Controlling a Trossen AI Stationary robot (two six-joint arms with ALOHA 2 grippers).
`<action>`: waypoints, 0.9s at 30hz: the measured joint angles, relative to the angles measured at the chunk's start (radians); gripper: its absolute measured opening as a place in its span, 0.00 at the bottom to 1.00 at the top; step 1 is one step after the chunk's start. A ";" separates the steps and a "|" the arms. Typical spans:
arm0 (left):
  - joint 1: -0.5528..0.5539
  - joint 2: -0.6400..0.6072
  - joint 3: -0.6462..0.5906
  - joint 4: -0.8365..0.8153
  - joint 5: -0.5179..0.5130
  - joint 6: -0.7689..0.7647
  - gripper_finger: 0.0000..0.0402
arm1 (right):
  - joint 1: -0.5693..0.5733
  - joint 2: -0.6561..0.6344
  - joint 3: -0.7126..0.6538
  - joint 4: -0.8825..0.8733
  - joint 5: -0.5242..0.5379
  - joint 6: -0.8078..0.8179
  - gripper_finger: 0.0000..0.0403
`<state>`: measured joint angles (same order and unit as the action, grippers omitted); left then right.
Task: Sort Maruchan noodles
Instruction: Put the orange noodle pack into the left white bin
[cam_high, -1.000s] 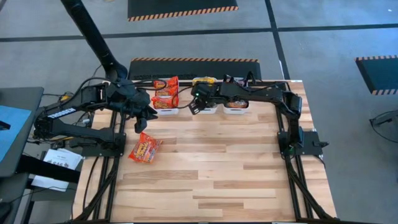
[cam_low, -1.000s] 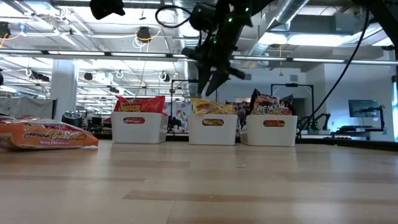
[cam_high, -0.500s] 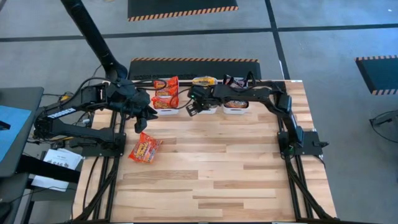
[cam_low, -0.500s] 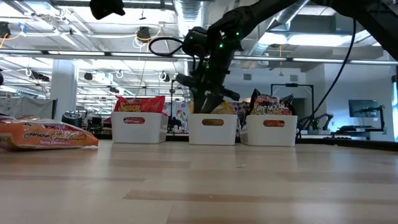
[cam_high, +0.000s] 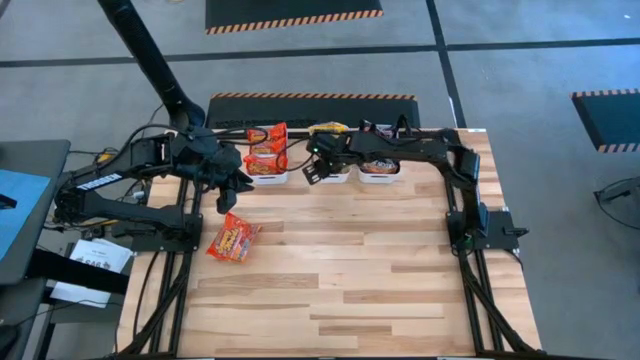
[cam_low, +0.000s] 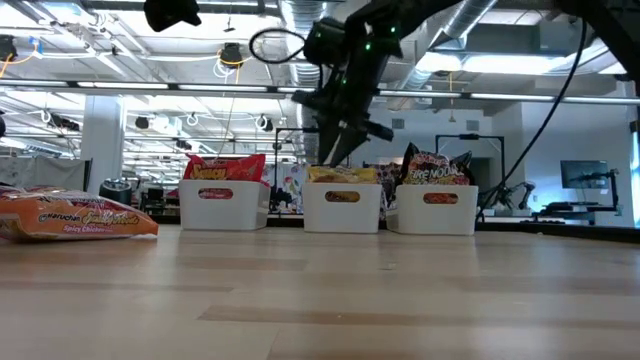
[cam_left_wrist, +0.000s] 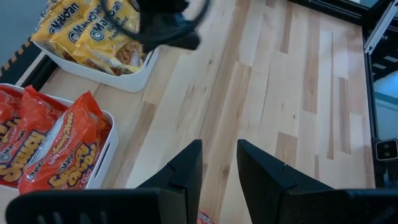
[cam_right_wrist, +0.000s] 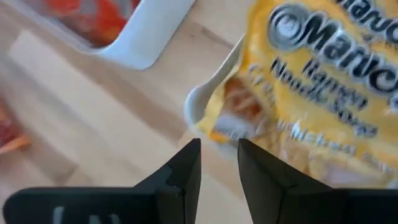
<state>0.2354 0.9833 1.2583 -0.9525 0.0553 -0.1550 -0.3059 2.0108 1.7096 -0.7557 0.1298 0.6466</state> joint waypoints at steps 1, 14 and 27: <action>0.000 0.000 0.000 -0.001 -0.001 -0.001 0.21 | 0.006 -0.009 0.000 -0.005 -0.001 0.000 0.33; 0.000 0.000 0.000 -0.157 -0.013 -0.055 0.30 | 0.059 -0.107 0.000 -0.008 -0.005 -0.035 0.33; -0.043 -0.047 -0.161 -0.310 -0.049 -0.472 0.42 | 0.076 -0.221 0.000 -0.072 -0.029 -0.055 0.33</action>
<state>0.1922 0.9358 1.0974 -1.2628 0.0065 -0.6266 -0.2302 1.7902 1.7100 -0.8281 0.1013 0.5916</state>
